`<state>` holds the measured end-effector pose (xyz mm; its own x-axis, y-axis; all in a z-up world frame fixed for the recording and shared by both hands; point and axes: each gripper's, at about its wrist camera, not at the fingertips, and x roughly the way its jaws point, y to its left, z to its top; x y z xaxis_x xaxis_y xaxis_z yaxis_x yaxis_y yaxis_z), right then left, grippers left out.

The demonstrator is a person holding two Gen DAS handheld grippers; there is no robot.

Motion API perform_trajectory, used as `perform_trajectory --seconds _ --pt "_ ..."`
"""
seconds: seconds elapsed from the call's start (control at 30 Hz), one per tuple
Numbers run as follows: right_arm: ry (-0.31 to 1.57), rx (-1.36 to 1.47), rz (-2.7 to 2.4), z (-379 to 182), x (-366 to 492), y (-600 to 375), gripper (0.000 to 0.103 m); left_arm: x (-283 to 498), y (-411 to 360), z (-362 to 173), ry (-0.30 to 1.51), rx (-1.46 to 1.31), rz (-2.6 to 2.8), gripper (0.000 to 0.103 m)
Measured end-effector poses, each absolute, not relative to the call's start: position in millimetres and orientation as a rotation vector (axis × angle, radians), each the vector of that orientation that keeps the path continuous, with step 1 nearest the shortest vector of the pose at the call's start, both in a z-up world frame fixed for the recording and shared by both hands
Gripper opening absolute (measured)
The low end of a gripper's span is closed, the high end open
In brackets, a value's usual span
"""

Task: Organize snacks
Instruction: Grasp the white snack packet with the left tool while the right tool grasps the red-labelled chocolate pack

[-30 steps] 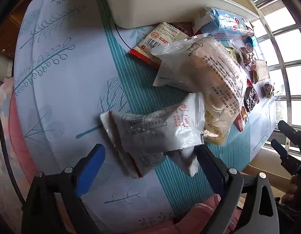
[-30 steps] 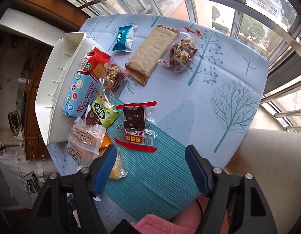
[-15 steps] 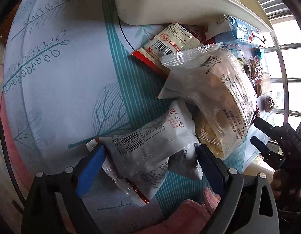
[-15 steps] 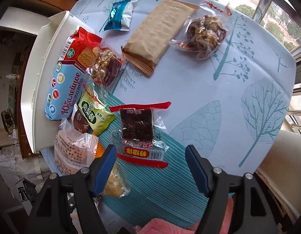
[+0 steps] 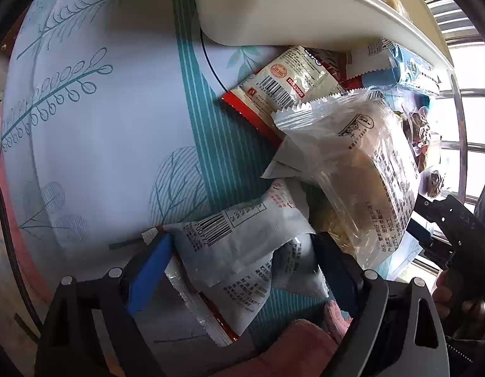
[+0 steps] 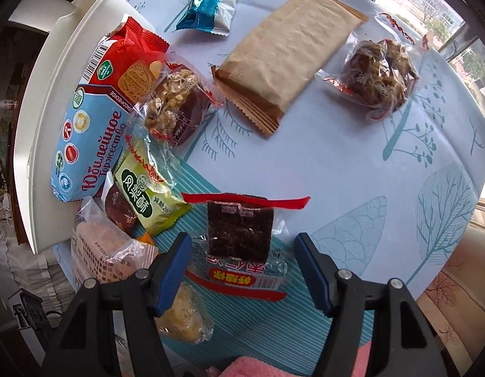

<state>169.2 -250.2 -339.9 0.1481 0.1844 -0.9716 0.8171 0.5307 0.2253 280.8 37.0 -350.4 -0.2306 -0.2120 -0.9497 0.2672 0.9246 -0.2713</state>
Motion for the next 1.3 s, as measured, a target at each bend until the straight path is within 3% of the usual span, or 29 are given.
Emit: perform_trajectory --seconds 0.17,0.23,0.4,0.43,0.83,1.07,1.3 --pt "1.398 0.918 -0.576 -340 182 -247 0.063 280 45 -349 1.746 0.033 -0.44 0.089" --pt "1.377 0.924 -0.558 -339 184 -248 0.055 279 46 -348 1.742 0.035 -0.44 0.087" --pt "1.352 0.945 -0.555 -334 185 -249 0.049 274 48 -343 1.735 0.039 -0.437 0.081" --pt "1.346 0.948 -0.554 -332 179 -251 0.043 273 48 -341 1.733 0.039 -0.438 0.079" --pt "1.287 1.0 -0.528 -320 145 -246 0.041 255 54 -320 1.681 0.038 -0.451 0.058" --pt "1.21 1.0 -0.504 -303 121 -231 0.041 243 70 -311 1.651 0.018 -0.442 0.054" --pt "1.136 0.976 -0.469 -281 97 -221 0.041 232 91 -272 1.496 -0.101 -0.525 0.053"
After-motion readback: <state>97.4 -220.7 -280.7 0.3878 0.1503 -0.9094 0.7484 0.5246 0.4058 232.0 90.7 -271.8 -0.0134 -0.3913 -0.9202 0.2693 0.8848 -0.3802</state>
